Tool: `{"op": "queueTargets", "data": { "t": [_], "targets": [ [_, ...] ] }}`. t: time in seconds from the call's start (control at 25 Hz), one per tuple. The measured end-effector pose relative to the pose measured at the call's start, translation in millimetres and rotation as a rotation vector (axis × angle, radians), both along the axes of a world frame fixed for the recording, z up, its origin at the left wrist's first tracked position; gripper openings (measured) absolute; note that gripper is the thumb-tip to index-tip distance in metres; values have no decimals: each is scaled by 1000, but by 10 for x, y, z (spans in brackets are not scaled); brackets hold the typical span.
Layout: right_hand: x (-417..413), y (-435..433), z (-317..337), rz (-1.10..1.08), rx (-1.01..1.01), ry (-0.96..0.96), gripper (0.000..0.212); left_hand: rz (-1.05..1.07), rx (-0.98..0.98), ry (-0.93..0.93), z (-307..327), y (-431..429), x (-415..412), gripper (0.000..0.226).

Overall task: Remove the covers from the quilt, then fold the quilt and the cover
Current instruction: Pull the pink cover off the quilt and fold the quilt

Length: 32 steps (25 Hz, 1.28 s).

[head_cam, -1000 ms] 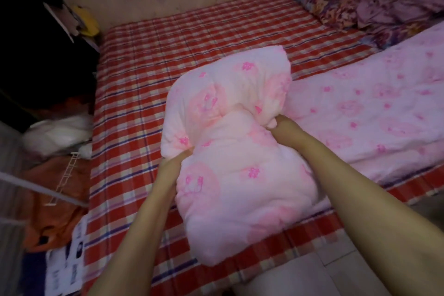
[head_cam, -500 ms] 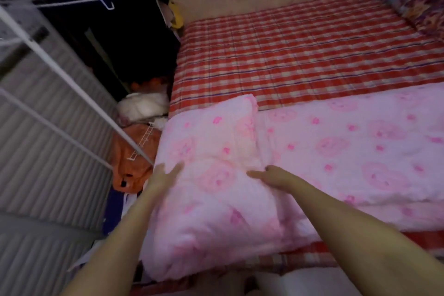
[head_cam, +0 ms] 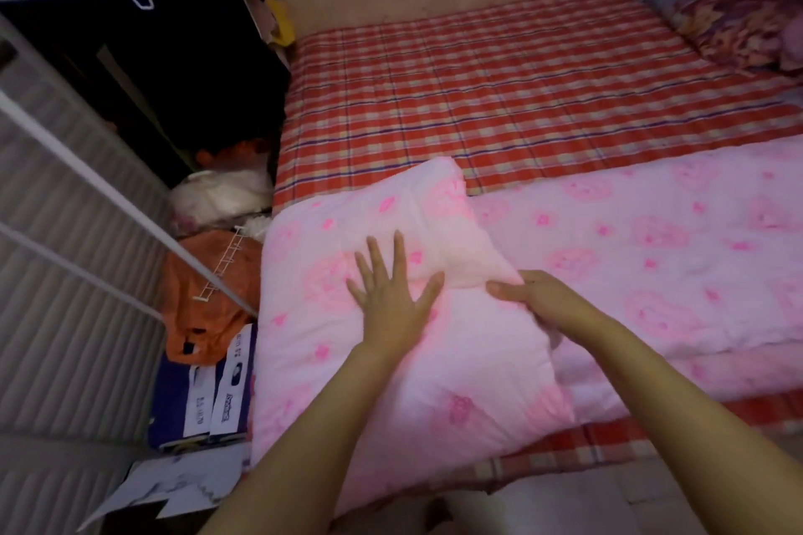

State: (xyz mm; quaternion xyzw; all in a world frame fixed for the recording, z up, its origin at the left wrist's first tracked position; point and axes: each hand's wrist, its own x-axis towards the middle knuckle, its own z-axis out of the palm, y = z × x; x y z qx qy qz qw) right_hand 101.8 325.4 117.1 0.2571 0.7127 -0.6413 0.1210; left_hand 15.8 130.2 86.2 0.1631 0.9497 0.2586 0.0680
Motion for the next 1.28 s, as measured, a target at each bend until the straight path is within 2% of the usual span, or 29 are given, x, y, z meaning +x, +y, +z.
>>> {"op": "queueTargets", "data": {
  "t": [0.08, 0.12, 0.2, 0.24, 0.28, 0.36, 0.44, 0.56, 0.68, 0.76, 0.84, 0.96, 1.08, 1.16, 1.28],
  "targets": [
    [155, 335, -66, -98, 77, -75, 33, -94, -44, 15, -107, 313, 56, 88],
    [256, 442, -144, -118, 136, -174, 40, -170, -104, -6, -273, 473, 115, 88],
    [438, 415, -339, 3, 188, -375, 51, -224, -242, -46, -579, 660, 254, 92],
    [478, 335, -430, 78, 174, -398, 49, -180, -275, -103, -720, 730, 293, 99],
    [491, 263, -494, 136, 146, -377, 43, -119, -271, -135, -819, 826, 303, 108],
    [458, 188, -627, 217, 173, -279, 51, -81, -269, -197, -787, 1015, 348, 119],
    [443, 268, -772, 227, 212, -216, 50, -157, -189, -98, -744, 1265, 400, 108],
    [540, 575, -911, 220, 270, -176, 49, -215, -320, -71, -809, 1593, 439, 93],
    [856, 1201, -975, 110, 324, -162, 47, -102, -517, -168, -938, 1829, 435, 79],
    [1137, 1752, -970, -31, 385, -155, 45, 20, -547, -257, -861, 2133, 468, 76],
    [1474, 2363, -857, -194, 431, -108, 38, 59, -439, -277, -692, 2701, 639, 72],
    [1938, 3355, -631, -413, 547, -76, 32, -86, -79, -256, -463, 3766, 1046, 50],
    [2429, 4343, -358, -546, 658, -91, 27, -131, 46, -288, -234, 4746, 1468, 36],
    [2768, 4968, -229, -604, 690, -131, 22, -212, 62, -322, -136, 5351, 1680, 44],
    [3111, 5744, -174, -714, 740, -163, 24, -347, 57, -369, -170, 6122, 1802, 75]
  ]
}}
